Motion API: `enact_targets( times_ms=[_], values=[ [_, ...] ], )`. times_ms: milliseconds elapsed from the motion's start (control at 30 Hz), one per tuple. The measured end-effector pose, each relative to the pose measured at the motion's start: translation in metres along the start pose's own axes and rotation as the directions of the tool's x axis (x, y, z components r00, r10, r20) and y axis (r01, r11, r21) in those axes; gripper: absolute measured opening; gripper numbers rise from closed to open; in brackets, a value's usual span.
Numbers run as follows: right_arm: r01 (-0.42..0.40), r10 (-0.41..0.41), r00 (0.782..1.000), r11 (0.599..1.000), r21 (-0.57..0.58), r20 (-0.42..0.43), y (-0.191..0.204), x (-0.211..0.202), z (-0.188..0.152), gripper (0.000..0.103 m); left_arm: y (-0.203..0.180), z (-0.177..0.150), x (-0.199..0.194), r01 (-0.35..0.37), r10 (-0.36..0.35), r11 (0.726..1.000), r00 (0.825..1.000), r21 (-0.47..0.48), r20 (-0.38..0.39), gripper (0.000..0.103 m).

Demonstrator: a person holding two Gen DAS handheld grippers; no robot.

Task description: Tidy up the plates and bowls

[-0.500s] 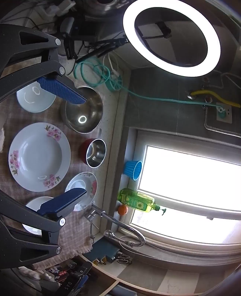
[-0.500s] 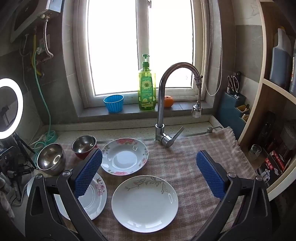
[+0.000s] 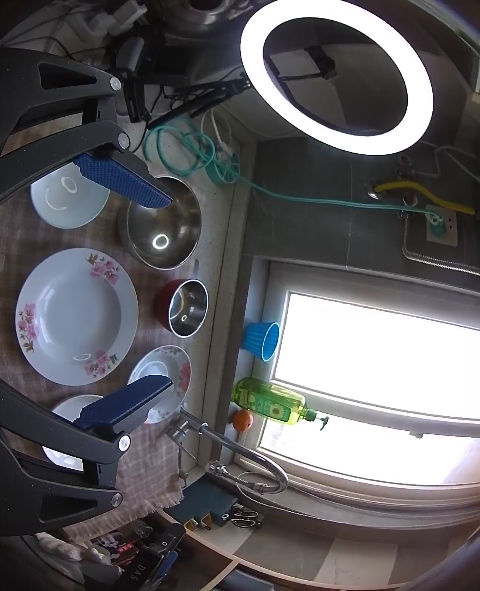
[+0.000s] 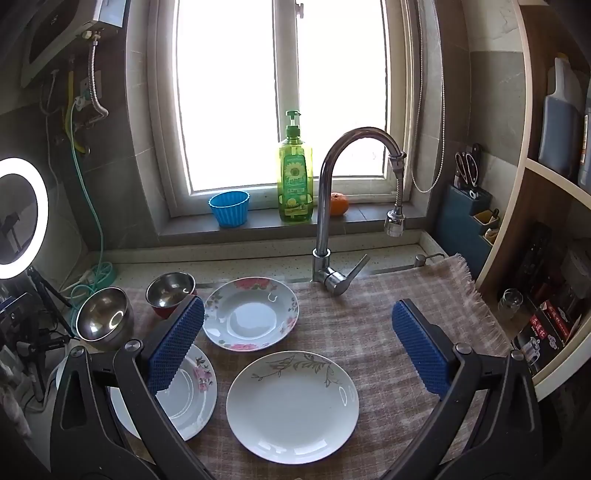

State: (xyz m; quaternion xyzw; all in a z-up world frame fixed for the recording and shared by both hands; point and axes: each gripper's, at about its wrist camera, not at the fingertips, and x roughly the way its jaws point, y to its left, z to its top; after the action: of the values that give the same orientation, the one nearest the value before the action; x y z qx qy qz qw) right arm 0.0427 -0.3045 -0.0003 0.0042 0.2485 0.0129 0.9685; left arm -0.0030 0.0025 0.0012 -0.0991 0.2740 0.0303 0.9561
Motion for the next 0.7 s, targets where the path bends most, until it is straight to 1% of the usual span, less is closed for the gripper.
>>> enact_targets(
  times_ms=[33,200,700],
  values=[
    [-0.001,0.001,1.0,1.0,0.004,0.007,0.0007,-0.0026,-0.0043,0.103,0.0,0.0003,-0.0004,0.0,0.0,1.0,1.0,0.001,0.002,0.092],
    [-0.006,0.006,1.0,1.0,0.006,0.009,0.0005,-0.0039,-0.0052,0.103,-0.0006,0.0002,-0.0011,-0.005,0.005,1.0,1.0,0.003,0.009,0.092],
    [-0.002,0.002,1.0,1.0,0.002,0.012,0.0009,-0.0064,-0.0028,0.103,-0.0034,-0.0023,-0.003,0.0,0.0,1.0,1.0,0.01,0.016,0.092]
  ],
)
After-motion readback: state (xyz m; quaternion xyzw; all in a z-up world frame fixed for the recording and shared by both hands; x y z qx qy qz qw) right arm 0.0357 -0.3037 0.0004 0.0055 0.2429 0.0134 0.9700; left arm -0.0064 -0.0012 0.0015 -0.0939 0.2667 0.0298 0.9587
